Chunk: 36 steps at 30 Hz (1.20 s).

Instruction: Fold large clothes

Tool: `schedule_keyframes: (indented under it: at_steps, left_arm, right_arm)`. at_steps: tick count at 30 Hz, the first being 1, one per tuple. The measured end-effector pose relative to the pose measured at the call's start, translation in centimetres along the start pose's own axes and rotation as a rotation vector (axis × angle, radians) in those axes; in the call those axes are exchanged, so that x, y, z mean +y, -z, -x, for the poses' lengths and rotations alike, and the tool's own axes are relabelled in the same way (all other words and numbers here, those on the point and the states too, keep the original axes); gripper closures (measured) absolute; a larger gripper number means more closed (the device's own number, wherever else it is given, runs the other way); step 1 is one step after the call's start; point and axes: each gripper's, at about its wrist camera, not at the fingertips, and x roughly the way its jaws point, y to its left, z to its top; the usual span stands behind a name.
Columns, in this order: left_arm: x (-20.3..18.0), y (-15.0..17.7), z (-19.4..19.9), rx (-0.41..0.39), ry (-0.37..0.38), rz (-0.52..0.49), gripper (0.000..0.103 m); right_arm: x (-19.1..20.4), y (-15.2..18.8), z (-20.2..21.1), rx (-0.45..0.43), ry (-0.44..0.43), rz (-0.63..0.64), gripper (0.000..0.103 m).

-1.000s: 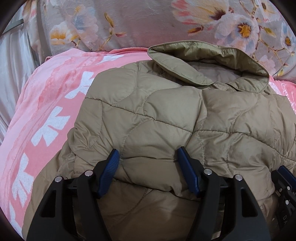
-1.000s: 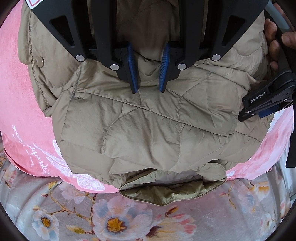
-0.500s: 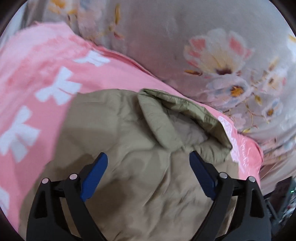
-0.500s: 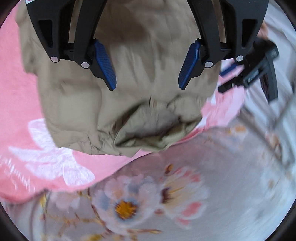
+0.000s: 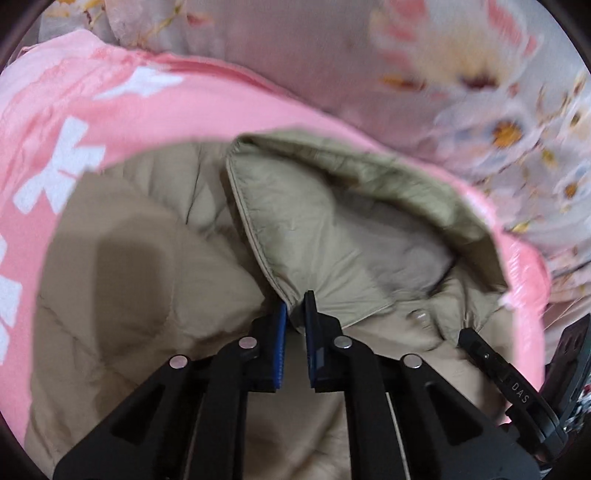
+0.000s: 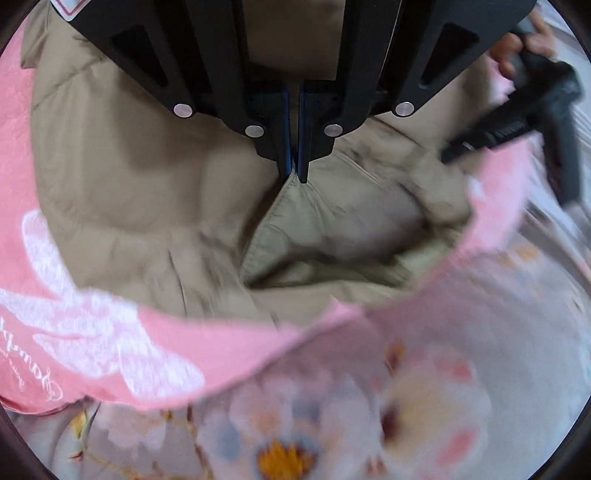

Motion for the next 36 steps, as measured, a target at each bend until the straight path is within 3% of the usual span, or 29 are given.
schedule_keyframes:
  at_steps: [5, 12, 16, 18, 20, 21, 23, 26, 29, 31, 34, 36]
  left_arm:
    - [-0.8, 1.5, -0.8, -0.072, -0.036, -0.061, 0.095]
    - [-0.8, 2.1, -1.2, -0.101, -0.052, -0.082, 0.094]
    - [0.5, 1.8, -0.1, -0.081, 0.005, -0.051, 0.093]
    - [1.7, 1.7, 2.3, -0.05, 0.03, -0.049, 0.093]
    - [2.6, 0.8, 5.3, -0.07, -0.02, -0.095, 0.094]
    - [2.6, 0.0, 6.6, -0.102, -0.056, -0.121, 0.094]
    - [2.0, -2.9, 8.9, -0.179, -0.123, -0.12, 0.095]
    - [-0.9, -7.3, 10.0, -0.237, -0.131, -0.099, 0.095]
    - [-3.4, -10.0, 7.9, -0.206, -0.073, -0.078, 0.094]
    - [-4.3, -10.4, 5.1, -0.167, -0.104, -0.081, 0.094]
    - [-3.9, -9.0, 0.5, -0.051, -0.148, -0.074, 0.096]
    - [-3.4, -6.9, -0.8, -0.032, -0.147, -0.107, 0.096]
  right_arm:
    - [0.9, 0.8, -0.7, -0.02, 0.038, 0.05, 0.103]
    - [0.2, 1.0, -0.7, -0.024, 0.009, 0.034, 0.103]
    - [-1.1, 1.1, 0.8, 0.024, -0.052, -0.003, 0.103]
    - [-1.6, 1.6, 2.8, 0.035, -0.021, 0.02, 0.102]
    - [-1.8, 1.4, 6.1, -0.018, 0.098, 0.085, 0.098]
    - [-1.6, 0.7, 7.2, -0.049, 0.127, 0.093, 0.092]
    - [-0.9, -2.1, 8.9, -0.109, 0.082, 0.05, 0.092]
    - [2.5, -6.5, 9.1, -0.179, 0.009, 0.069, 0.092]
    - [6.0, -8.4, 5.7, -0.171, 0.048, 0.136, 0.092]
    - [6.6, -8.4, 2.6, -0.113, 0.06, 0.153, 0.092]
    - [6.2, -6.3, -1.2, -0.026, 0.12, 0.216, 0.094]
    - [5.4, -5.0, -1.5, -0.031, 0.136, 0.261, 0.101]
